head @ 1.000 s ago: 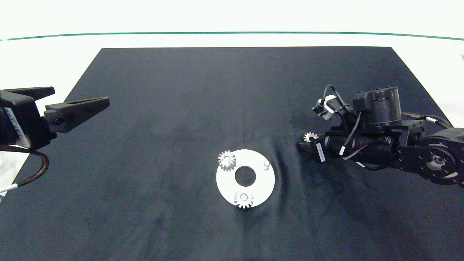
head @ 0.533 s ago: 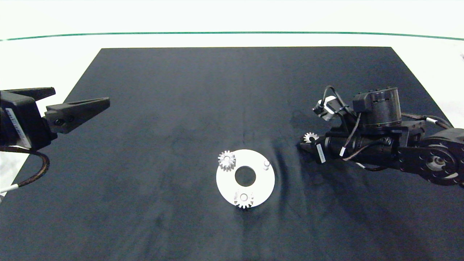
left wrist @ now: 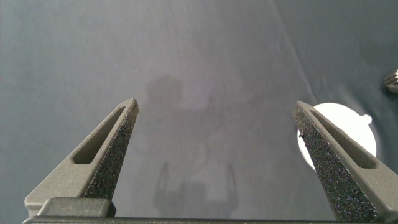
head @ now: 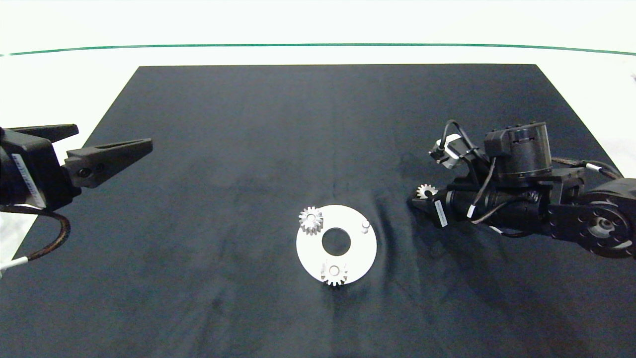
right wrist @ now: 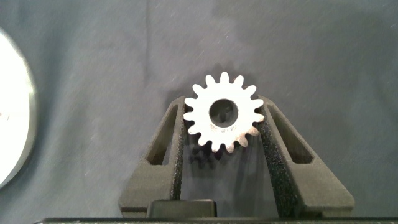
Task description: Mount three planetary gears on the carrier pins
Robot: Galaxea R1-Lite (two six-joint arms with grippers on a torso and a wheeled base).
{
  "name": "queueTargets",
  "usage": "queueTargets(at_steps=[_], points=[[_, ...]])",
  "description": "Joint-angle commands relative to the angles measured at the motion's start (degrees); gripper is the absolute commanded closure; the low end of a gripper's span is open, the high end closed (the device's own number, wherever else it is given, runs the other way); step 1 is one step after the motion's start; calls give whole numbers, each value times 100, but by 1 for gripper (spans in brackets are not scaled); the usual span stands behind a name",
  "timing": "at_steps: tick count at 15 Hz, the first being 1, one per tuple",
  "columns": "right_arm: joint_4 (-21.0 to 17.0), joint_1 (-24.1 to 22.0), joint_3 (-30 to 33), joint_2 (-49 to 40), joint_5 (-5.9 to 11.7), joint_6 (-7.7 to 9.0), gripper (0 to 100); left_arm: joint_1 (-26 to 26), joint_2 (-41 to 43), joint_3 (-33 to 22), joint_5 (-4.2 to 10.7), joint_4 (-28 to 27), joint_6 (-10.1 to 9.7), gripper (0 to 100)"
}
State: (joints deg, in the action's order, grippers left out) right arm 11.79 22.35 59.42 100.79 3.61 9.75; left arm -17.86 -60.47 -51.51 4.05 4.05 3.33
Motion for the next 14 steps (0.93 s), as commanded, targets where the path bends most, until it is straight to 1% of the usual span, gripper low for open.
queueTargets(at_steps=[1,3,4,6,7,9,11,12,14], points=[[-265,218,-44,-429,79,-17,81,19,0,62,-132,8,-8,0],[-616,420,44,-675,87,-35,81,46,44,70,-141,8,-8,0],[-818,534,193,-754,123,-44,81,46,61,70,-141,8,-8,0],[-1135,789,457,-789,263,-96,81,46,114,79,-141,8,1,0],[-1188,903,536,-754,342,-96,81,37,123,79,-141,8,1,0],[-1196,1184,571,-710,413,-131,81,37,175,167,-141,8,19,0],[-1240,1404,580,-640,474,-351,81,37,228,237,-141,-167,45,0],[-1319,1431,633,-578,483,-386,81,37,246,237,-150,-238,45,0],[-1425,1501,712,-508,483,-404,81,37,246,220,-176,-238,54,0]])
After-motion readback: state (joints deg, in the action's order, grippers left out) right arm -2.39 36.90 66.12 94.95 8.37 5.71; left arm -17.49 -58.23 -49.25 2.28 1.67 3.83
